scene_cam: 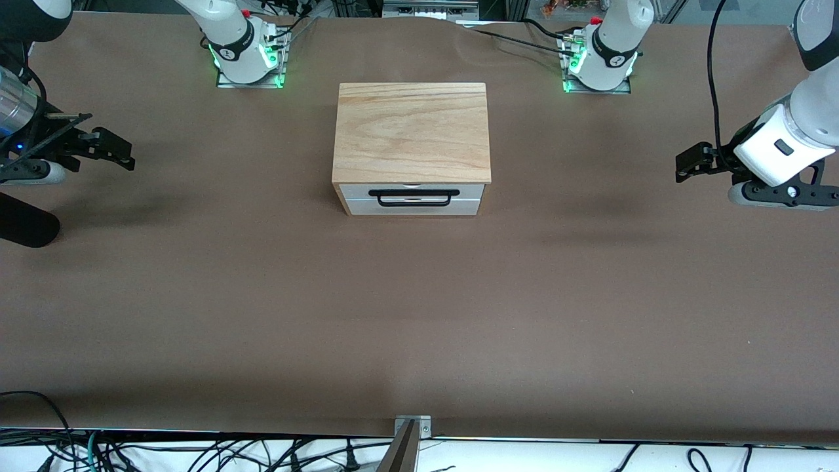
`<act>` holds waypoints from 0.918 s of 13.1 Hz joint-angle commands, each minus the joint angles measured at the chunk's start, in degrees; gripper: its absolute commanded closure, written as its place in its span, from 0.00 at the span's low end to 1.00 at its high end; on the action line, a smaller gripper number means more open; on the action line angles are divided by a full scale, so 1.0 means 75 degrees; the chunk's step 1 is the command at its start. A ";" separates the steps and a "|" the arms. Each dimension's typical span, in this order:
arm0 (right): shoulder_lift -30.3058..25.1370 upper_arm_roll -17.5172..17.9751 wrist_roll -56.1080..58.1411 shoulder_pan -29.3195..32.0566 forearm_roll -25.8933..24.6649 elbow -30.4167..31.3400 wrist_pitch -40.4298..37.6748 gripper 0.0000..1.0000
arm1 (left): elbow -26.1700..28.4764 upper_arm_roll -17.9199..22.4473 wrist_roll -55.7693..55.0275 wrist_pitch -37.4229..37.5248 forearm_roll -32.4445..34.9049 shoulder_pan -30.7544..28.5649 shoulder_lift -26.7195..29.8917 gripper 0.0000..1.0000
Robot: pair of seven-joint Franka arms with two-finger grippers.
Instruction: Pull top drawer with both arms simultaneously
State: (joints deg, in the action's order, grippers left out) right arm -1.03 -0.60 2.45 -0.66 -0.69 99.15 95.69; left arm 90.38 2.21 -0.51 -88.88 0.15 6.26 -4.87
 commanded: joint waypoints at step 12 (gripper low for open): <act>0.0056 0.0081 0.0142 0.0100 0.0068 -0.0141 -0.0056 0.00 | -0.0016 -0.0001 0.0033 -0.0194 -0.0148 0.0009 -0.0169 0.00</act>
State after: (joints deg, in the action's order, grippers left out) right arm -1.02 -0.60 2.54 -0.66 -0.69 99.10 95.84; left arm 90.39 2.20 -0.51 -89.05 0.01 6.28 -5.03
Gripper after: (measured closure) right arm 0.000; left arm 0.000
